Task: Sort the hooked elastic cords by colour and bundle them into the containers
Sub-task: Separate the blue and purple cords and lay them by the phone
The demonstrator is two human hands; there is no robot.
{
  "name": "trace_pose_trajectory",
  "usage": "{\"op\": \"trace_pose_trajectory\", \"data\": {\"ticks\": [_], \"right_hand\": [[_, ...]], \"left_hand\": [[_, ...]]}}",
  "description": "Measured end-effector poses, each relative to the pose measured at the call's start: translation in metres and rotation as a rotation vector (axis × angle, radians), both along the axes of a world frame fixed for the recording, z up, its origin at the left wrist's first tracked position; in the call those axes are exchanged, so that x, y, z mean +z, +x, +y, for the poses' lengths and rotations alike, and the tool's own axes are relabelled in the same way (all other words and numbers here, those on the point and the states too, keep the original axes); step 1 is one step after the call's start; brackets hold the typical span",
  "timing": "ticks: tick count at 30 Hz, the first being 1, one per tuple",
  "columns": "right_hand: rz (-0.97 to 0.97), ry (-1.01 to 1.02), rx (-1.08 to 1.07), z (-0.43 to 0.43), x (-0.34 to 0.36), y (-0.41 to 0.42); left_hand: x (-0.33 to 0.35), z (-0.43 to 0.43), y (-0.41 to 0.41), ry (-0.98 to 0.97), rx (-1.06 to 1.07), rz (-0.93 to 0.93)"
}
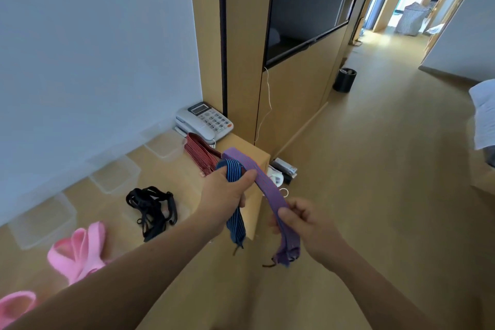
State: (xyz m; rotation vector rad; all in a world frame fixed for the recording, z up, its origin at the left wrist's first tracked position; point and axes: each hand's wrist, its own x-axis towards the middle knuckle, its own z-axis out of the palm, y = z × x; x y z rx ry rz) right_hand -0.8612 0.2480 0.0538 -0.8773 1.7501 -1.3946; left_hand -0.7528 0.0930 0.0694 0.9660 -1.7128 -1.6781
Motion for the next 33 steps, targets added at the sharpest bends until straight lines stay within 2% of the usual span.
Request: {"op": "trace_pose_trajectory", "data": {"ticks": [4,7,9,12,16,24,30,33], "right_hand": [[0.002,-0.113,-0.069,-0.017,0.017,-0.019],[0.025,-0.113,0.021,-0.025,0.03,-0.039],[0.015,-0.115,0.096,-0.032,0.039,-0.053],[-0.042,-0.159,0.171,-0.043,0.051,-0.074],[0.008,-0.181,0.231,-0.057,0.064,-0.102],[-0.002,-0.178,0.328,-0.078,0.066,-0.137],[0.158,-0.202,0.447,-0.092,0.061,-0.126],[0.198,-0.206,0.375,-0.108,0.048,-0.123]], "left_hand": [[0.0,-0.005,-0.008,-0.085,0.004,0.001],[0.005,-0.002,-0.015,-0.174,-0.098,-0.036],[0.008,0.003,-0.023,-0.122,-0.2,0.012],[0.01,0.01,-0.038,-0.01,-0.235,0.113],[0.01,0.021,-0.055,-0.032,-0.271,0.19],[0.008,0.037,-0.082,-0.046,0.011,0.082],[0.005,0.051,-0.082,-0.018,0.206,0.085],[0.003,0.046,-0.075,0.015,0.275,0.106]]}}
